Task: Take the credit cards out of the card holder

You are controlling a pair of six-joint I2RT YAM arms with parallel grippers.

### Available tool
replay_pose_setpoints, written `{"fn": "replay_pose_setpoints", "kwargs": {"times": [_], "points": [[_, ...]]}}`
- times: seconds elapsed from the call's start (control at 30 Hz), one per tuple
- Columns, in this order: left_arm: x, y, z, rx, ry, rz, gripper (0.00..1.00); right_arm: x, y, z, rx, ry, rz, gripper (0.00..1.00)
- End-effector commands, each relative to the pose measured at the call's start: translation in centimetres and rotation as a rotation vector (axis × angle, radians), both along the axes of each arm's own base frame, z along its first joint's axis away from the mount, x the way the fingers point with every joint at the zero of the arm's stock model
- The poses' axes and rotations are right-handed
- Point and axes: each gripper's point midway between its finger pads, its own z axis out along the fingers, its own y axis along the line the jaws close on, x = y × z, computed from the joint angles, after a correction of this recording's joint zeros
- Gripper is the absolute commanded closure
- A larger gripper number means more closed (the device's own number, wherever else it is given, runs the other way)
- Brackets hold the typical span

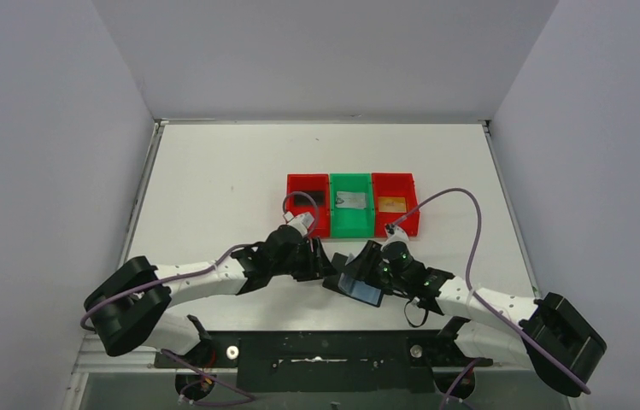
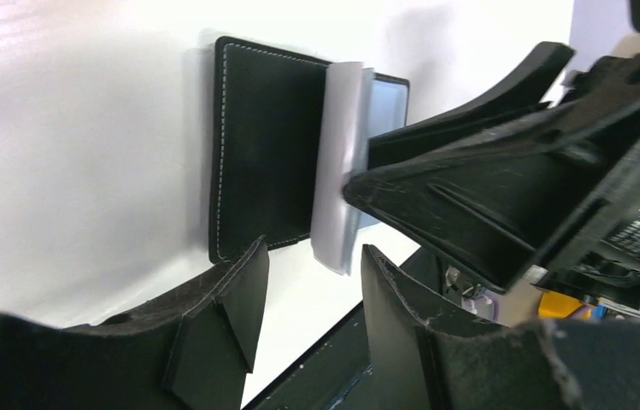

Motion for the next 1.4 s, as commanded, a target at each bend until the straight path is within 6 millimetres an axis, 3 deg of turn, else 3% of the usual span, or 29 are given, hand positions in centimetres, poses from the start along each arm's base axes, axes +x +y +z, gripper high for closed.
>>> {"fn": "replay_pose_setpoints", "kwargs": {"times": [0.0, 0.23, 0.43, 0.63, 0.8, 1.0, 1.17, 1.37], "points": [[0.6, -2.2, 2.2, -0.086, -0.054, -0.055, 0.57, 1.0, 1.0, 2.5, 0.115, -0.068, -0.003, 0.57], [0.0, -1.8, 1.2, -0.051, -0.048, -0.054, 0.57, 1.0, 0.5, 2.1, 0.11, -0.059, -0.016, 0.57], [-0.5, -0.6, 0.5, 0.063, -0.163, -0.07, 0.57, 1.0, 0.5, 1.9, 0.11, -0.053, -0.016, 0.57], [-1.3, -0.6, -0.1, 0.112, -0.241, -0.109, 0.55, 1.0, 0.6, 1.9, 0.115, -0.048, -0.018, 0.56], [-0.4, -0.3, -0.6, 0.158, -0.228, -0.047, 0.55, 1.0, 0.4, 1.8, 0.111, -0.043, -0.02, 0.57], [0.6, -1.1, 1.8, 0.082, -0.26, 0.012, 0.55, 0.8, 0.2, 2.1, 0.121, -0.049, -0.025, 0.58], [-0.3, -3.6, 5.0, -0.068, -0.312, -0.092, 0.55, 0.7, 0.1, 2.0, 0.127, -0.045, -0.032, 0.58], [-1.4, -5.0, 5.0, -0.132, -0.29, -0.161, 0.54, 0.7, 0.0, 2.1, 0.128, -0.051, -0.035, 0.58]]}}
